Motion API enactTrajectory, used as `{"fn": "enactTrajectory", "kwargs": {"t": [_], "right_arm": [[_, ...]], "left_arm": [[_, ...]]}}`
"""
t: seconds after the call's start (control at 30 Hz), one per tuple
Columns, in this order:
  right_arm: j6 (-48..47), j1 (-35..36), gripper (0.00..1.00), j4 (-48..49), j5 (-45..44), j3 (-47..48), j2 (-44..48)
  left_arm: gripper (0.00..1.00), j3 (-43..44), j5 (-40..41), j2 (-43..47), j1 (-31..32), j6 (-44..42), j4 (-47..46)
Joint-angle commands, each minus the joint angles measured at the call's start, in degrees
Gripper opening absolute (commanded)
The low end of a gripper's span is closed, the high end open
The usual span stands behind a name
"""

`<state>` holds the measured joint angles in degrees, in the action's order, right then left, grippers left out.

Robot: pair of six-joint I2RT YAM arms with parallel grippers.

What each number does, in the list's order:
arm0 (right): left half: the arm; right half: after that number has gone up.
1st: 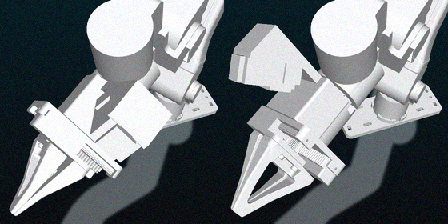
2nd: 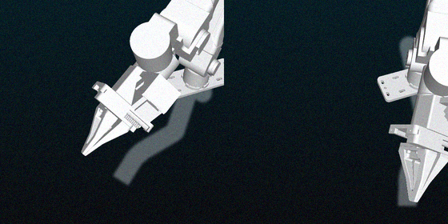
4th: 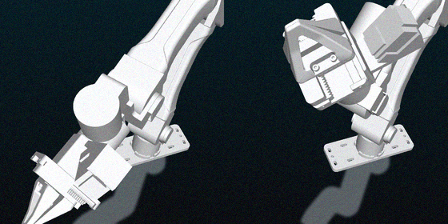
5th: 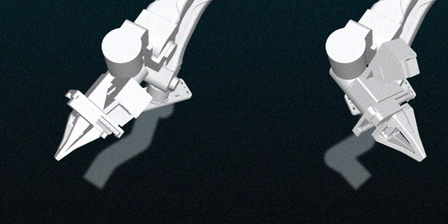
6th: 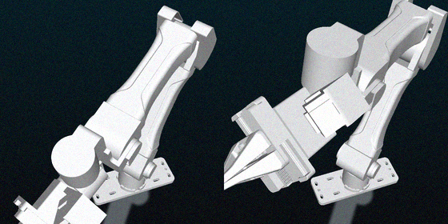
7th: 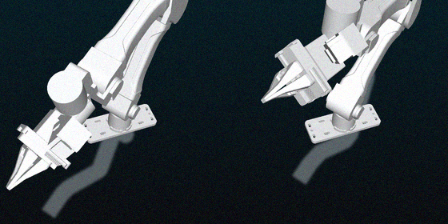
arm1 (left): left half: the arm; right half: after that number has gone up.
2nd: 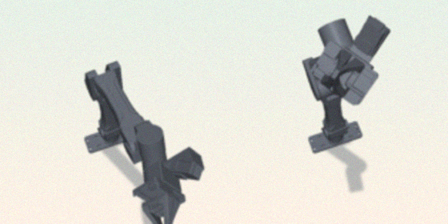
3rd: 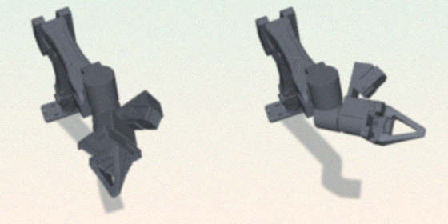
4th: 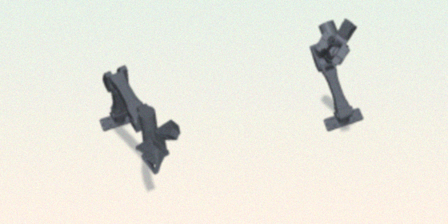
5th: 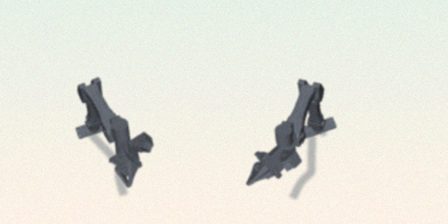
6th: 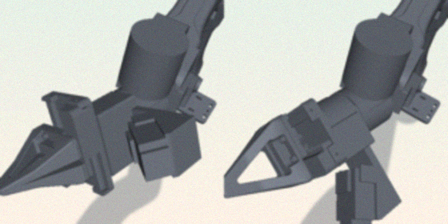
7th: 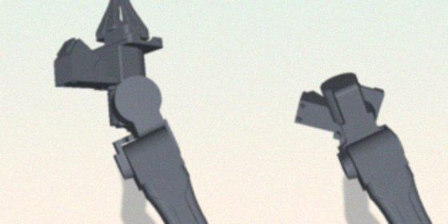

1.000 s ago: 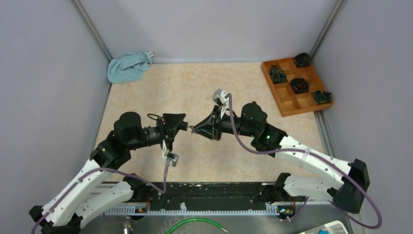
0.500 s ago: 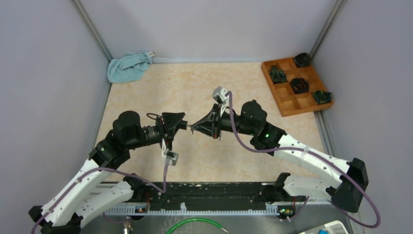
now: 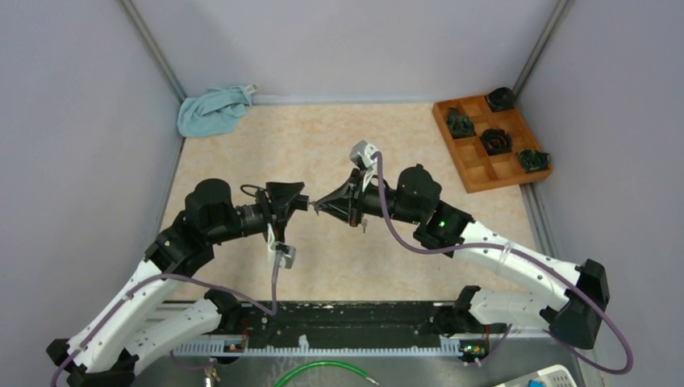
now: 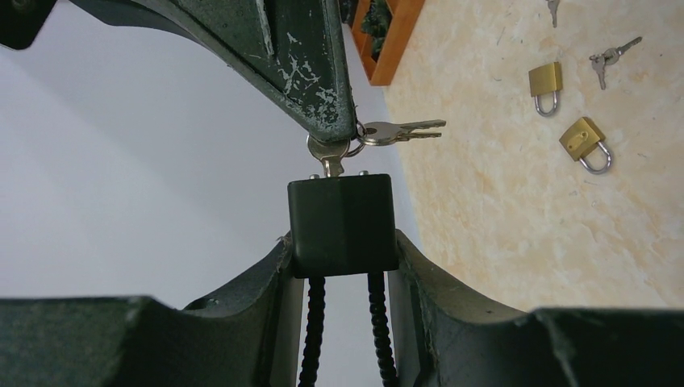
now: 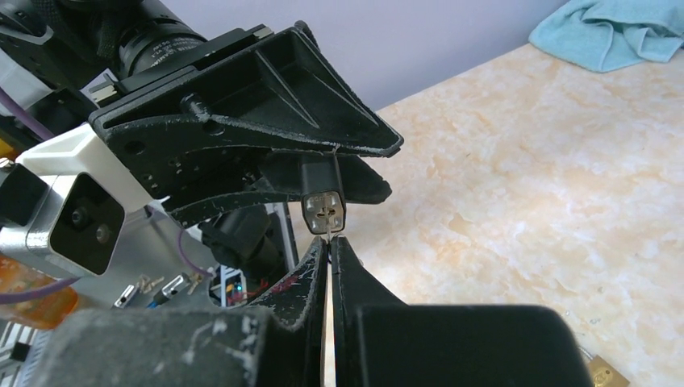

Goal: Unlock with the key
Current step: Unlock the lock.

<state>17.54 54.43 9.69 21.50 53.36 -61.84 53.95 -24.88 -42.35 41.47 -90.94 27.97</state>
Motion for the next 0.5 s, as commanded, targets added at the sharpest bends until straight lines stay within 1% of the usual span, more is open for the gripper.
{"fn": "enactTrajectory", "kwargs": {"t": [0.0,0.27,0.47], "right_arm": [[-2.0,2.4,0.0,4.2,-2.2,4.5,-1.7],[-0.7,3.3,0.0,5.7,-3.0,5.7,-4.4],[2.5,4.4,0.0,8.7,-3.2,5.6,-6.4]], "left_arm": [[0.0,2.5,-3.5,-1.1,0.5,1.5,-0.4],[0.0,3.2,-4.9,-2.0,0.6,0.6,-0.2],[0.0,0.1,-5.8,-0.6,1.0,0.7,-7.1]]}}
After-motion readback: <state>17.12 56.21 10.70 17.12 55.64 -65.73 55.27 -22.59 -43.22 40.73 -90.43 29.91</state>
